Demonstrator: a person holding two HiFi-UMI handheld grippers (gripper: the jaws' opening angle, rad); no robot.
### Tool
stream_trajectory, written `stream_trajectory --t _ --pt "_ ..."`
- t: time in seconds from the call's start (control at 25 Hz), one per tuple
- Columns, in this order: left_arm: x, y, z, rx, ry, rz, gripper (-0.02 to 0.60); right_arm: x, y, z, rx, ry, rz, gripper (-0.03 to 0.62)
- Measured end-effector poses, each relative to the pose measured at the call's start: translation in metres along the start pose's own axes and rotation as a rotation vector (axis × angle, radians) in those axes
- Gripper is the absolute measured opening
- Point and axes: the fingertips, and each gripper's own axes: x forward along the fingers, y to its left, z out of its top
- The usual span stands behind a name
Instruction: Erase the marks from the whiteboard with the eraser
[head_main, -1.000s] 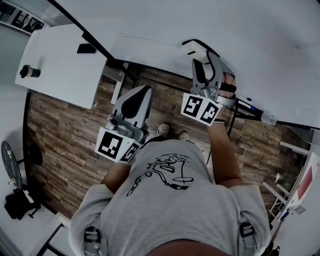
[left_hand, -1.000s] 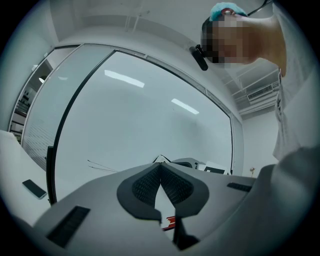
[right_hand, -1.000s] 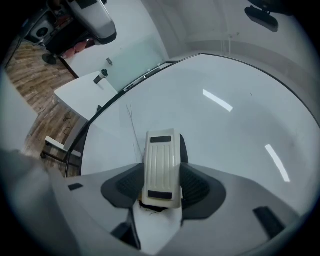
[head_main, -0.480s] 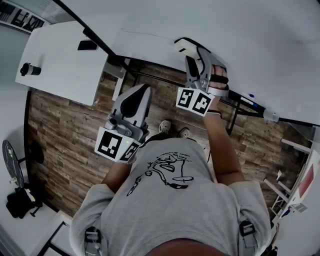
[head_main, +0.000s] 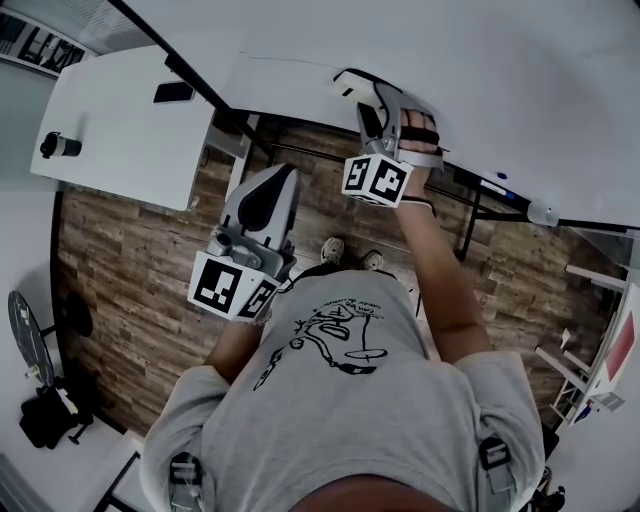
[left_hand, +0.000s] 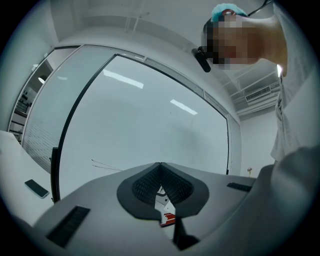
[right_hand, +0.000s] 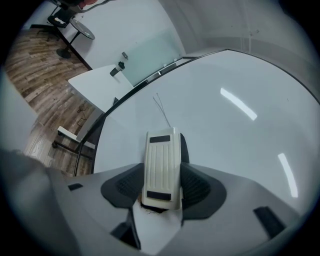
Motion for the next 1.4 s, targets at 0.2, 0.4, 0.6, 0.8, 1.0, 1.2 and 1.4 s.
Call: stream_trajectory --t 0.2,0.4,0.6,0.8,1.0,1.2,1.4 --pt "-0.006 -0.007 0.006 0.010 -0.014 -0.050 0.021 0.010 0.021 0.001 -0.076 0.022 0.026 0.232" --pt "-0.012 -0.015 0.009 0.022 -0.009 -0.098 0.021 0.005 0.033 0.003 -0.074 0.057 0.080 0.233" --pt "-0.018 -0.017 0.010 0.027 -0.012 -0.093 0.021 -0.036 -0.018 0.024 0.020 -0.020 -0.013 0.233" --pt "-0.013 -0.014 0.013 0.036 -0.020 -0.071 0.021 -0.070 -0.097 0.041 0.101 -0.086 -0.127 0.235" --pt "-0.001 -0.015 0.014 0.048 -0.015 -0.041 0.021 -0.095 -0.155 0.053 0.121 -0.145 -0.214 0.235" --pt "0.019 -0.023 0.018 0.059 -0.026 -0.010 0.021 -0.095 -0.182 0.044 0.097 -0.148 -0.259 0.235" --pt "0.033 -0.024 0.012 0.069 -0.014 0.017 0.021 -0.075 -0.178 0.028 0.096 -0.134 -0.239 0.233"
